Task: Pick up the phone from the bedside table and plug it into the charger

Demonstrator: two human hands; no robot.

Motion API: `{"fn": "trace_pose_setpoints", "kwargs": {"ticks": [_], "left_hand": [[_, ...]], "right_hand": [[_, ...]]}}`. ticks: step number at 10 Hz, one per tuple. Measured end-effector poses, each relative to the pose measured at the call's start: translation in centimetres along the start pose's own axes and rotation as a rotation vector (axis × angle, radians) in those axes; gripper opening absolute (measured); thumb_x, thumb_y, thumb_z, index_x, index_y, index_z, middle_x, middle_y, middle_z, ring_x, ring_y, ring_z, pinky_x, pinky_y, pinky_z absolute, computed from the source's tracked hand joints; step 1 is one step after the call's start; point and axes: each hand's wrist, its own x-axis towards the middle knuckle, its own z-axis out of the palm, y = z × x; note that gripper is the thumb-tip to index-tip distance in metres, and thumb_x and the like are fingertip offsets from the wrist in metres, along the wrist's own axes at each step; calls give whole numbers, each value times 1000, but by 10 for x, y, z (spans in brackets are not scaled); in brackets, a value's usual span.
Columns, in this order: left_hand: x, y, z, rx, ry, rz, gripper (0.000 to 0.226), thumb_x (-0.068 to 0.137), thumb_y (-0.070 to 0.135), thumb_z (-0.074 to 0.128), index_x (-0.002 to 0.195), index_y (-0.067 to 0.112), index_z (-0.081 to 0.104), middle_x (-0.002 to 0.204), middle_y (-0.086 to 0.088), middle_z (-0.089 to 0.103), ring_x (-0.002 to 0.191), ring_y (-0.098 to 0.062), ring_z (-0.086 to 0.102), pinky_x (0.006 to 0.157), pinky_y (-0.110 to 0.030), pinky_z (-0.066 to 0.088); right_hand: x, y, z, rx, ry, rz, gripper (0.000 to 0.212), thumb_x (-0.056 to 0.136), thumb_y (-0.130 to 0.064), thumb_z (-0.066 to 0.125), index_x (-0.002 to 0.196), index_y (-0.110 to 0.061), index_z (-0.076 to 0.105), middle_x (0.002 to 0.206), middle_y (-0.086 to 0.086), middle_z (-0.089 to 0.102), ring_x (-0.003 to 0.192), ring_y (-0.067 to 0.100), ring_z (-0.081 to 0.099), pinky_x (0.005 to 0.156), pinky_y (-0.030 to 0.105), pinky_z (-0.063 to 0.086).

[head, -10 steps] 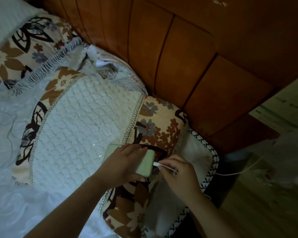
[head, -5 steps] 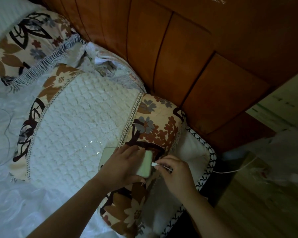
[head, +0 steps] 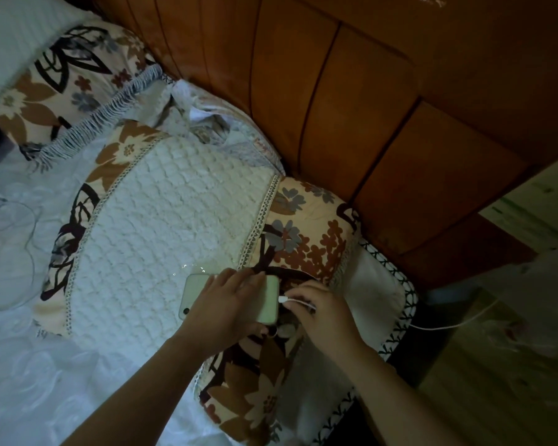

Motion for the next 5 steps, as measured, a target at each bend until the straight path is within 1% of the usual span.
{"fn": "trace_pose_setpoints", "kwargs": {"ticks": [1,2,3,4,5], "left_hand": [[4,-11,1,9,32,-65,88,70,49,69,142,21,27,143,-11,39,126,-31,36,99,-47,36],[8,-21,6,-5,55,-149,87,69,51,67,141,24,26,142,-7,39,127,-28,34,101,-45,35],[14,-23,16,10,39,-211,84,71,55,62,141,27,24,145,-2,35,131,-26,28,106,-45,30],[11,-19,19,-3,9,-240,86,75,56,59,143,29,15,151,0,23,138,-26,16,110,-52,22],[4,-19,16,-33,6,-259,88,76,59,57,144,34,7,156,1,12,141,-27,5,110,-58,16]], "right_hand": [[16,-3,-3,-64,-19,-14,32,86,-27,63,116,-15,62,116,0,60,105,11,52,84,15,40],[24,-4,-4,-123,-15,-25,40,87,-33,61,125,-20,56,125,-3,56,108,3,44,83,-1,26],[24,-2,-5,-172,-3,-30,45,87,-37,60,129,-22,52,132,-6,52,109,-4,36,86,2,24],[19,-4,-7,-175,-4,-16,47,87,-38,59,130,-22,50,135,-5,51,113,-1,38,93,11,27],[16,-8,-10,-139,20,-25,46,88,-38,58,130,-21,50,135,-5,51,112,-1,37,92,9,27]]}}
